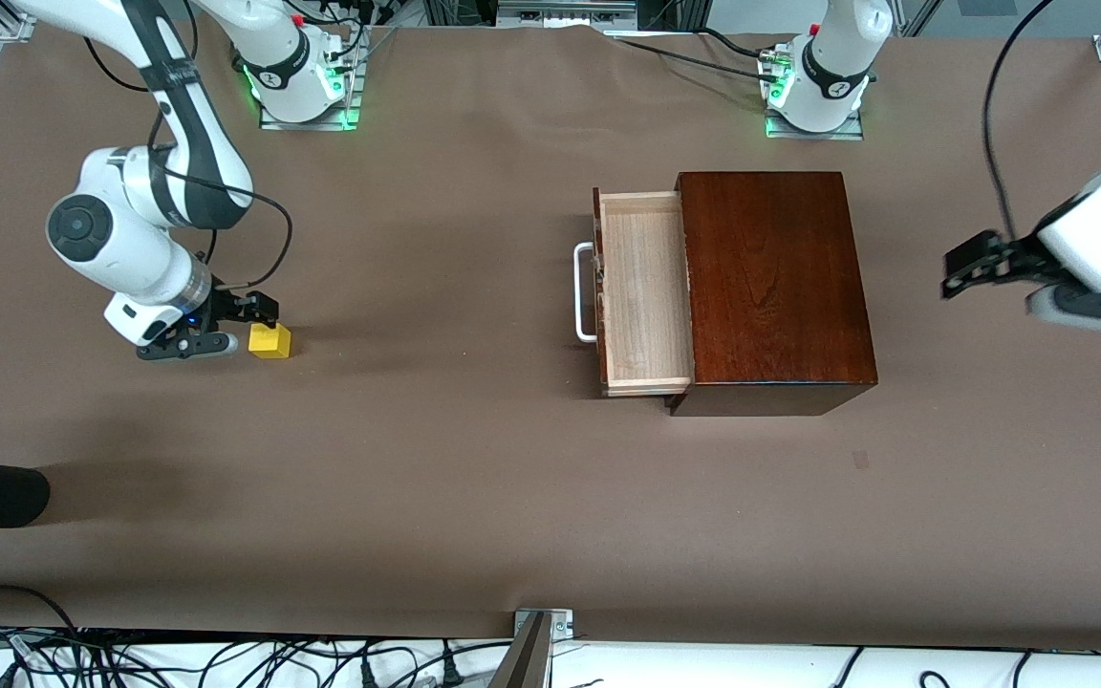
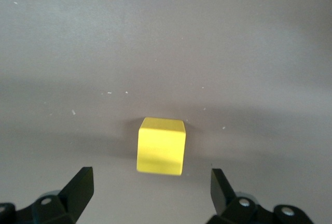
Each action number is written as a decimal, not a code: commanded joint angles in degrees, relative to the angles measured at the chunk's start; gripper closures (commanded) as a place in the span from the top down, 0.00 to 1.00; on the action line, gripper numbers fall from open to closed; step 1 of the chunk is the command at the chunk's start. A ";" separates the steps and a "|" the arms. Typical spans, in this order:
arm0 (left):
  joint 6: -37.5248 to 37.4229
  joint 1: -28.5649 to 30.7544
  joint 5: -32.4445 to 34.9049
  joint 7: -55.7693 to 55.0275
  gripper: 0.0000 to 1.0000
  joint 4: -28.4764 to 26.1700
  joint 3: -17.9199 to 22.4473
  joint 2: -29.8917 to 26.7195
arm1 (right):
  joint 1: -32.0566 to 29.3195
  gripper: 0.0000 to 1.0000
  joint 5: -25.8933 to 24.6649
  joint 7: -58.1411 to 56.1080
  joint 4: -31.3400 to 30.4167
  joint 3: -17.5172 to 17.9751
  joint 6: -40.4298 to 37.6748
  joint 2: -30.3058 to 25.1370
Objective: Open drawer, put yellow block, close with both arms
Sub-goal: 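Lower the right gripper and grasp the yellow cube while the left withdraws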
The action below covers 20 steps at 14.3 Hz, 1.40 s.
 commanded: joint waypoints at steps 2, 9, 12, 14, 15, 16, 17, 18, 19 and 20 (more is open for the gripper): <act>5.67 3.10 -0.12 0.59 1.00 -10.33 -0.58 -8.07 | -0.39 1.00 1.32 0.56 -0.89 0.21 5.26 3.04; 6.39 4.61 -0.21 -2.30 1.00 -7.34 -0.67 -7.20 | -0.48 1.00 1.32 0.73 -4.41 0.21 13.35 6.64; 4.28 4.61 -0.21 -5.01 1.00 -6.55 -0.67 -7.28 | -0.48 0.92 1.32 0.82 -4.59 0.21 13.97 7.44; 1.73 4.52 -0.73 -9.76 1.00 -6.02 -0.67 -7.02 | -0.48 0.69 1.32 0.82 -4.67 0.21 13.97 8.14; -0.63 4.35 -1.00 -9.87 1.00 -5.58 -0.67 -7.02 | -0.74 0.60 1.32 0.82 -4.67 0.21 13.97 8.23; -1.43 3.82 -1.09 -9.87 1.00 -4.71 -0.76 -6.50 | -1.00 0.51 1.32 0.82 -4.59 0.21 13.97 8.23; -1.44 3.47 -0.91 -10.13 1.00 -2.35 -0.67 -4.93 | -1.00 0.40 1.32 0.73 -4.59 0.21 13.89 8.23; -1.53 3.64 -1.09 -10.13 1.00 1.24 -0.67 -3.08 | -1.00 0.26 1.32 0.73 -4.59 0.21 13.80 8.14; -1.70 4.42 -1.70 -10.13 1.00 3.02 -0.67 -2.28 | -1.00 0.14 1.32 0.65 -4.50 0.21 13.45 7.71; -1.70 4.43 -3.10 -10.30 1.00 3.30 -0.24 -2.19 | -0.92 0.04 1.32 0.47 -4.50 0.30 12.66 7.09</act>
